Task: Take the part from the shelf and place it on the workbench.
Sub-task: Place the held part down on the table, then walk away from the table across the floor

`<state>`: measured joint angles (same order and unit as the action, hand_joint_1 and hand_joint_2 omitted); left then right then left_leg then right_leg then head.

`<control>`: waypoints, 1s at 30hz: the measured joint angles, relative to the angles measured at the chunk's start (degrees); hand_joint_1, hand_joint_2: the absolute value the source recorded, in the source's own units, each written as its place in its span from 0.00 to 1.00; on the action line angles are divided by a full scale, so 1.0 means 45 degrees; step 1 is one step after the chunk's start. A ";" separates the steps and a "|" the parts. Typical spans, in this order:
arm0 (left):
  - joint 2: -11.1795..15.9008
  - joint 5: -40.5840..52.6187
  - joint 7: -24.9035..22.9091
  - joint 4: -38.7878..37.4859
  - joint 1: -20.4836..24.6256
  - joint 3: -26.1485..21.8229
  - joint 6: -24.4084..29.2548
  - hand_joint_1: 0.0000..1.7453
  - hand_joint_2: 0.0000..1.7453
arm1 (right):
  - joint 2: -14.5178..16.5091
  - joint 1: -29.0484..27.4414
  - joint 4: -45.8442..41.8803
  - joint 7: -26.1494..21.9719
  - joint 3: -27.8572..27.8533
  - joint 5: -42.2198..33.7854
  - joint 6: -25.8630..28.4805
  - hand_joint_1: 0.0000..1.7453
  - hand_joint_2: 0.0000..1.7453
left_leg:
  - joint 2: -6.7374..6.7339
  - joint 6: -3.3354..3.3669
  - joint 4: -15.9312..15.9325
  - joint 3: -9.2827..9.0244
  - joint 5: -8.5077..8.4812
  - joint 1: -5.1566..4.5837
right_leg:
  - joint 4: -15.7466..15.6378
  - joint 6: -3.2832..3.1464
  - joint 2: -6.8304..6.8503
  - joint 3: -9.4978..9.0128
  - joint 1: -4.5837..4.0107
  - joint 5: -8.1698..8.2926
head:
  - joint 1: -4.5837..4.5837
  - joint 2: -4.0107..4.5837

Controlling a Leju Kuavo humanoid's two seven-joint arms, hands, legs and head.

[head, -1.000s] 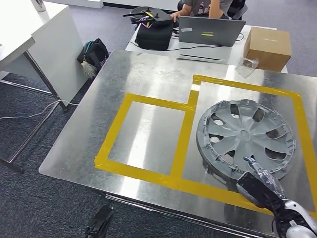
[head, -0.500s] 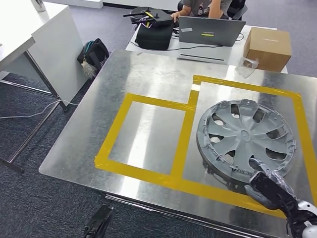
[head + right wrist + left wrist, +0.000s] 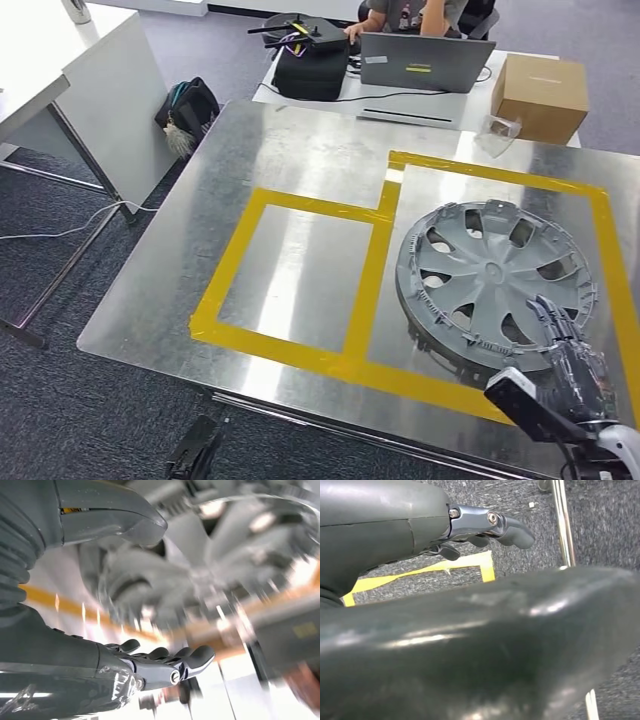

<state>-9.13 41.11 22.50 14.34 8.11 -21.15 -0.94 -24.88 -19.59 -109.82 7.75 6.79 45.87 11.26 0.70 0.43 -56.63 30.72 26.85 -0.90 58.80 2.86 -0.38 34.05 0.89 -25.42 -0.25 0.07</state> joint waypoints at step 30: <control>-0.0012 -0.0426 0.0515 0.0000 -0.0278 -0.0619 0.0284 0.00 0.00 | 0.1385 -0.2012 -0.2660 0.2946 0.2961 0.8021 0.4001 0.00 1.00 | -0.0004 -0.0021 0.0000 -0.0001 0.0019 0.0012 | -0.0006 -0.0010 -0.0016 -0.0007 -0.0015 -0.0008 | -0.0003 0.0000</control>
<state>-9.18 39.19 24.81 14.34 6.85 -23.94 0.33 -18.65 -28.64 -121.79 21.01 20.12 81.96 29.27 0.68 0.34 -56.63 30.72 26.93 -0.84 58.77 2.82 -0.45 34.02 0.82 -25.45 -0.26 0.07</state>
